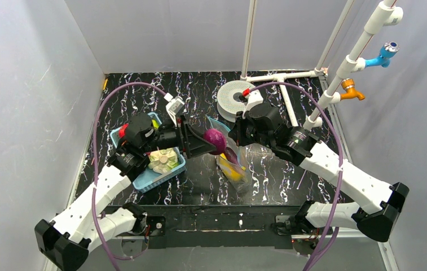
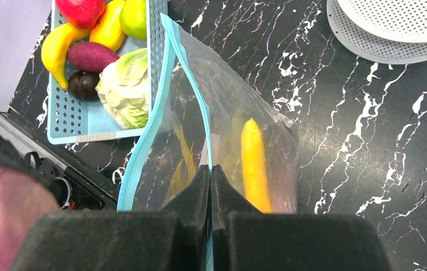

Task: Place the food in the zip-top bag and seal the zipper
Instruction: Place the fake vegetable in the zipper food storage bag.

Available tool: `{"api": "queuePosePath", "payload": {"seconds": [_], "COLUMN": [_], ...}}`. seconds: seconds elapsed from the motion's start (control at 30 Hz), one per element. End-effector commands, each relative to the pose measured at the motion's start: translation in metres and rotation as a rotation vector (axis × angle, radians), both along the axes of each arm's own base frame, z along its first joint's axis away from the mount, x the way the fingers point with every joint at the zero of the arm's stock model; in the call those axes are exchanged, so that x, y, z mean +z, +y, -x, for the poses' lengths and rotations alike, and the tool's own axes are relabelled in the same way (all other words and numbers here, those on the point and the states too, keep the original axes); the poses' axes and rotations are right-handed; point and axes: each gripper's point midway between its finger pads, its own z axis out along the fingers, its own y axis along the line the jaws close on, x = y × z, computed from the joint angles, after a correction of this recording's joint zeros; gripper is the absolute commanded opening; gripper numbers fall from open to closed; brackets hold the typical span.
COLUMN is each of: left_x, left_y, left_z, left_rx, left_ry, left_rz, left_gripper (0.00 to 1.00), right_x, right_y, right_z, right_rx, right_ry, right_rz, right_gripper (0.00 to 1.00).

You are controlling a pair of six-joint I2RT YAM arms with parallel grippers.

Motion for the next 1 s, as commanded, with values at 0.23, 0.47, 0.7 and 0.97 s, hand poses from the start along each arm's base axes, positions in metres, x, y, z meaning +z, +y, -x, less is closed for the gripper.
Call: {"api": "queuePosePath", "payload": {"seconds": [0.23,0.47,0.7,0.97], "left_x": [0.006,-0.024,-0.054,-0.064], "left_y": [-0.046,-0.042,-0.037,-0.042], "left_z": [0.019,0.004,0.008,0.012], "left_rx": [-0.083,0.013,0.033,0.023], "left_ry": [0.012,0.054,0.140,0.168], "left_rz": [-0.007,-0.132,-0.250,-0.304], "left_gripper": [0.31,0.30,0.36,0.51], "right_x": [0.030,0.031,0.022,0.023], "right_y": [0.000,-0.002,0.002,-0.001], "right_z": [0.008,0.009,0.010,0.009], "right_rx": [0.009,0.005,0.020,0.011], "right_ry": [-0.041,-0.050,-0.034,-0.044], "right_rz": [-0.106,-0.113,-0.102,-0.103], "right_gripper": [0.01,0.01,0.01,0.01]}}
